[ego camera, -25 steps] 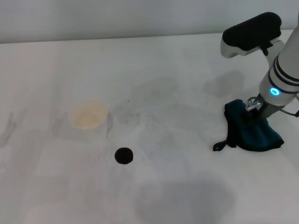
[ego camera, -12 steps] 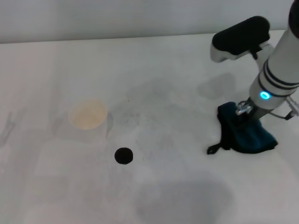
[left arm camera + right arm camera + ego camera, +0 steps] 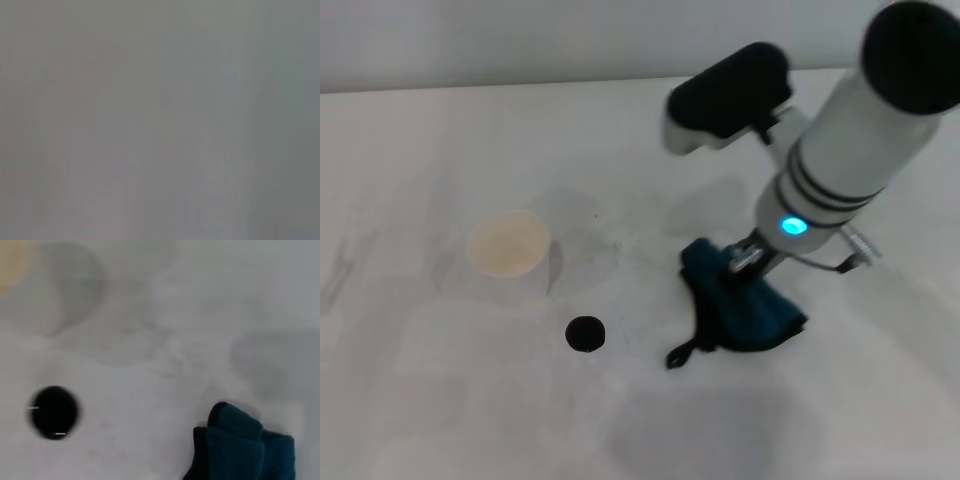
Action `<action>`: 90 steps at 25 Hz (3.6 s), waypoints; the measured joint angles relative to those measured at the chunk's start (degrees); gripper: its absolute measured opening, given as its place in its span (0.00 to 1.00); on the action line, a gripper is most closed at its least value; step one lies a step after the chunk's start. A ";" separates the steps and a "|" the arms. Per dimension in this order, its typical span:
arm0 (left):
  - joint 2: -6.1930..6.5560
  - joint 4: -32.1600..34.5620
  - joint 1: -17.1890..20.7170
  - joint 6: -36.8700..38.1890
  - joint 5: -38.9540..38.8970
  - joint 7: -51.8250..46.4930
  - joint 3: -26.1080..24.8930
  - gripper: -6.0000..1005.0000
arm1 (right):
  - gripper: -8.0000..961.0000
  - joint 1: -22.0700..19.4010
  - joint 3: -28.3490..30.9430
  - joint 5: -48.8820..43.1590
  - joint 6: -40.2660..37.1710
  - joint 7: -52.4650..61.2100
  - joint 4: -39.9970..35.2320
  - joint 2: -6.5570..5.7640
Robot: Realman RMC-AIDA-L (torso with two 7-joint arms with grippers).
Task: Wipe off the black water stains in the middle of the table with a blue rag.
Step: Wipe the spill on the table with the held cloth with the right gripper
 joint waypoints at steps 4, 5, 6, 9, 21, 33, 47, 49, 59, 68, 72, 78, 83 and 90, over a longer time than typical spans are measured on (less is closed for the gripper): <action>0.00 0.05 0.00 0.00 0.04 0.00 0.00 0.88 | 0.08 2.10 -4.98 3.85 -1.70 2.17 -0.31 0.04; 0.00 0.05 0.00 0.00 0.04 0.00 0.00 0.88 | 0.08 2.78 -6.33 4.72 -2.13 2.84 -0.51 0.04; 0.00 0.05 -0.01 0.00 0.04 0.00 0.00 0.88 | 0.08 3.50 -7.71 5.73 -2.58 3.38 -0.67 0.04; 0.00 0.05 -0.14 0.00 0.05 0.00 0.00 0.88 | 0.08 5.47 -11.33 9.39 -4.55 4.16 -1.02 0.03; 0.00 0.20 -0.32 0.01 0.04 0.00 0.00 0.88 | 0.08 10.69 -19.22 18.74 -13.79 3.66 2.45 0.02; -0.09 0.33 0.34 0.01 0.04 0.00 0.00 0.88 | 0.08 14.94 -20.23 18.29 -14.47 5.16 8.64 0.03; -0.17 0.31 0.31 0.00 0.04 0.00 0.00 0.88 | 0.08 15.17 -20.12 15.26 -12.15 7.32 8.63 0.02; -0.16 0.31 0.22 0.00 0.04 0.00 0.00 0.88 | 0.08 15.48 -21.07 17.51 -12.90 6.45 8.08 0.02; -0.21 0.38 0.02 0.00 0.04 -0.03 0.00 0.88 | 0.08 18.81 -27.62 25.71 -17.66 5.94 8.78 0.02; -0.26 0.40 0.26 0.00 0.04 -0.21 0.00 0.88 | 0.08 21.11 -27.09 23.94 -17.74 6.55 12.19 0.03; -0.27 0.40 0.26 0.00 0.04 -0.19 0.00 0.88 | 0.08 21.57 -27.15 22.24 -16.77 7.60 14.15 0.03; -0.27 0.40 0.81 0.22 -0.07 -0.33 0.00 0.88 | 0.08 21.40 -24.74 16.91 -13.63 8.70 14.40 0.03; -0.19 0.40 1.53 0.68 -0.39 -0.35 0.00 0.88 | 0.08 20.51 -22.70 15.23 -12.63 8.05 13.12 0.03; -0.18 0.40 1.19 0.71 -0.32 -0.30 0.00 0.88 | 0.08 17.76 -23.07 23.31 -15.78 1.17 11.74 0.02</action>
